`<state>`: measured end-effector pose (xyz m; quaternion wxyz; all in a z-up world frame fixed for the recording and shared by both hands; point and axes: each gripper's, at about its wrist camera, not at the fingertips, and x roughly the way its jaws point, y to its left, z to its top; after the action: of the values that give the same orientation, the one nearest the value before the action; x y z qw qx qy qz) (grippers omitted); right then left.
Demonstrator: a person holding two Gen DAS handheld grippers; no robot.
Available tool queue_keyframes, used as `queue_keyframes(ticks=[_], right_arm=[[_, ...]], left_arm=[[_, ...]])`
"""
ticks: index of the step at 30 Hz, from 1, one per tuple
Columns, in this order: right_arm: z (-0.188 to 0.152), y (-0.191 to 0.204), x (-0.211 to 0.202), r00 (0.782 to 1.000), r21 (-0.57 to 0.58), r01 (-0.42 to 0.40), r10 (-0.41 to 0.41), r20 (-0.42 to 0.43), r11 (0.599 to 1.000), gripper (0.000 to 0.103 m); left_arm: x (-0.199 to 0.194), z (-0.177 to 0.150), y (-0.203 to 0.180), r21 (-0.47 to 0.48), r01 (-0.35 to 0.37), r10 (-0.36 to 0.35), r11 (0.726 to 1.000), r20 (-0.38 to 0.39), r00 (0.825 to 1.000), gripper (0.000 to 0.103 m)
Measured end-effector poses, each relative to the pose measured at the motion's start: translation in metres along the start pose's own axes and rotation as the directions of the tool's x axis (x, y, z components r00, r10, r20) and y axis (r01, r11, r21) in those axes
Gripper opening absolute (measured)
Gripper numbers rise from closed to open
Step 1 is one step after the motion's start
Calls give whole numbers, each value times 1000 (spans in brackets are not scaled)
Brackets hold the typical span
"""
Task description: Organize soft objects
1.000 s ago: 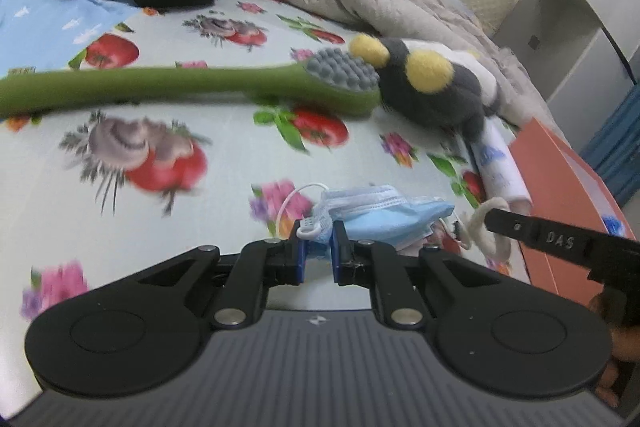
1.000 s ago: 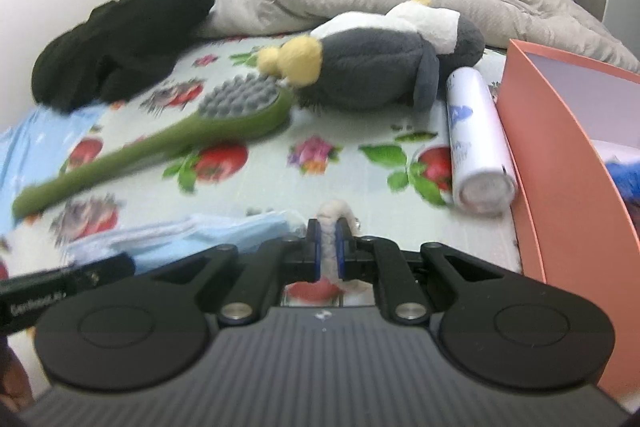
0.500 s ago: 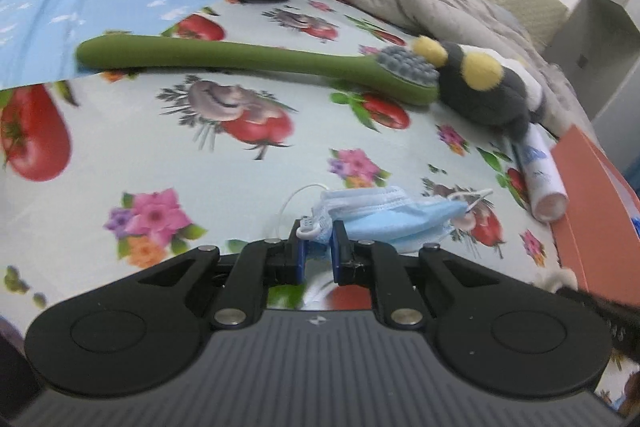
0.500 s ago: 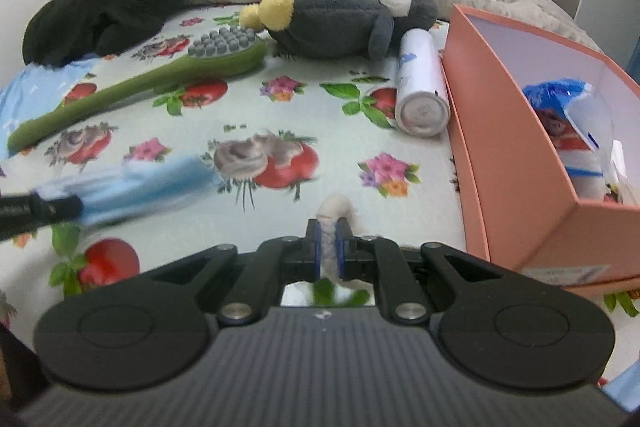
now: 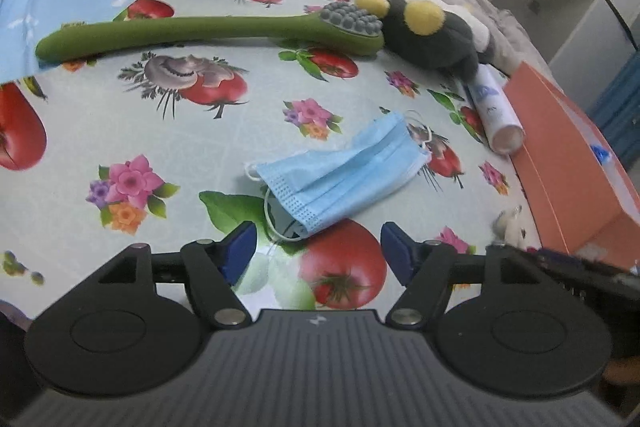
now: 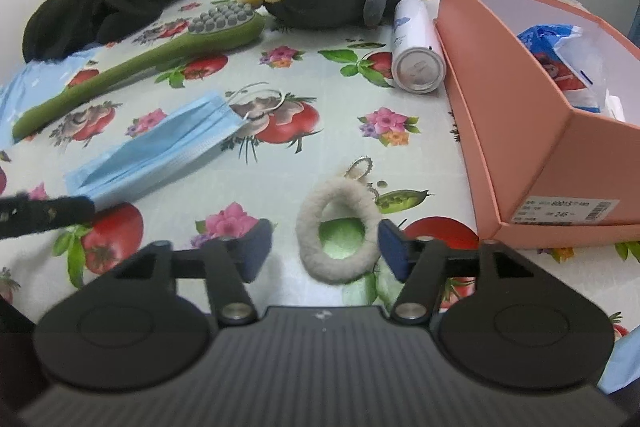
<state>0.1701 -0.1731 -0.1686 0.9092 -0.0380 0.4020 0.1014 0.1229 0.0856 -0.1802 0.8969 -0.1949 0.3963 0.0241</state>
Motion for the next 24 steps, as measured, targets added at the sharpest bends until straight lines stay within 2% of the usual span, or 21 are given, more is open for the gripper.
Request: queue_keyframes(ticks=[5, 13, 15, 16, 18, 21, 24], right_arm=[[0, -2, 12, 999, 3, 35, -35, 1, 999, 66], [-4, -4, 27, 1000, 24, 16, -17, 8, 1000, 63], [-5, -6, 26, 999, 30, 29, -29, 16, 999, 50], [-5, -7, 25, 999, 39, 37, -38, 17, 999, 48], [-5, -11, 24, 999, 54, 46, -47, 16, 997, 26], [-5, -16, 23, 998, 52, 66, -67, 13, 996, 15], [-6, -20, 21, 998, 63, 65, -66, 10, 996, 14]], left_arm=[[-3, 8, -4, 119, -14, 11, 993, 18, 1000, 78], [11, 25, -24, 282, 32, -40, 959, 24, 999, 78], [18, 27, -32, 321, 36, -41, 947, 9, 999, 78], [22, 28, -36, 333, 35, -36, 942, -4, 999, 78], [26, 27, -44, 372, 35, -36, 928, -6, 999, 78], [29, 24, -55, 430, 13, -20, 903, 12, 1000, 79], [35, 24, -62, 469, -6, -5, 883, 23, 1000, 79]])
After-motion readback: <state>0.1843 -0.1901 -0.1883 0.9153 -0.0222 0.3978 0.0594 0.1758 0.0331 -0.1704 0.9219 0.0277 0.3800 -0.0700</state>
